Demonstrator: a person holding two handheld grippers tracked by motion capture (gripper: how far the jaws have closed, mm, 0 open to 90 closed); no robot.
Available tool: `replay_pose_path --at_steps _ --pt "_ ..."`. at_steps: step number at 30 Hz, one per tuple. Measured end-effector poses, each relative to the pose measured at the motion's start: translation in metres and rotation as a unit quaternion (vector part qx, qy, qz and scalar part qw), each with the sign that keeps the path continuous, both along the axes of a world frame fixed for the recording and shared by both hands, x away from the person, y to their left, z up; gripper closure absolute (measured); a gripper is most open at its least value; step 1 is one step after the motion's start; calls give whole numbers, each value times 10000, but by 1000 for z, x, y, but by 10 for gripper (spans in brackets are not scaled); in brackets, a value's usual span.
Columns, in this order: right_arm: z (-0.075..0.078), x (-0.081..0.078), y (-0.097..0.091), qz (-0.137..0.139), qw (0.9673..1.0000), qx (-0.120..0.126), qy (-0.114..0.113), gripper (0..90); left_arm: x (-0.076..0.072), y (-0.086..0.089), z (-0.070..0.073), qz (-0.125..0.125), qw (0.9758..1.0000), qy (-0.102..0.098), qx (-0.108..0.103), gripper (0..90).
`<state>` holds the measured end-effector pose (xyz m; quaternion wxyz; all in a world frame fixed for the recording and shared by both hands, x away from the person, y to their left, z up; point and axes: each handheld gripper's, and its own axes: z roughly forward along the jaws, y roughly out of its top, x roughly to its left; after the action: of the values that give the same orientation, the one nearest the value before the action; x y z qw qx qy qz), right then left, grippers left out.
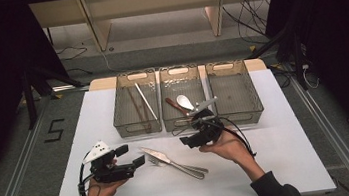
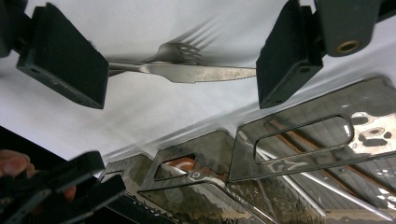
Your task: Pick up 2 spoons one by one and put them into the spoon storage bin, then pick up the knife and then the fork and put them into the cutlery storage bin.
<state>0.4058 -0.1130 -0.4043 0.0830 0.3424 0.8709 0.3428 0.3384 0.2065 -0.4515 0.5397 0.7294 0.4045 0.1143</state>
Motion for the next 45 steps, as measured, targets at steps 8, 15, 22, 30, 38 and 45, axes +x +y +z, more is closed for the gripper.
replay_pose_path --at_steps 8,15,22,30,38,45 --pt "-13 -14 -1 54 10000 14 64 327 1 0 -1 36 10000 22 -34 167" --pt "-24 -20 7 141 9998 -37 152 323 1 0 0 42 10000 16 -37 166" --pt "-33 -25 20 359 9990 -178 198 321 3 -1 1 27 10000 7 -31 167" --pt "-40 -31 34 508 9978 -330 256 317 3 -1 1 15 10000 -12 -36 167" --pt "-48 -35 42 605 9967 -443 303 303 2 -2 1 10 10000 -22 -39 167" --pt "-50 -35 43 612 9963 -523 297 301 2 -1 1 33 10000 -32 -46 167"
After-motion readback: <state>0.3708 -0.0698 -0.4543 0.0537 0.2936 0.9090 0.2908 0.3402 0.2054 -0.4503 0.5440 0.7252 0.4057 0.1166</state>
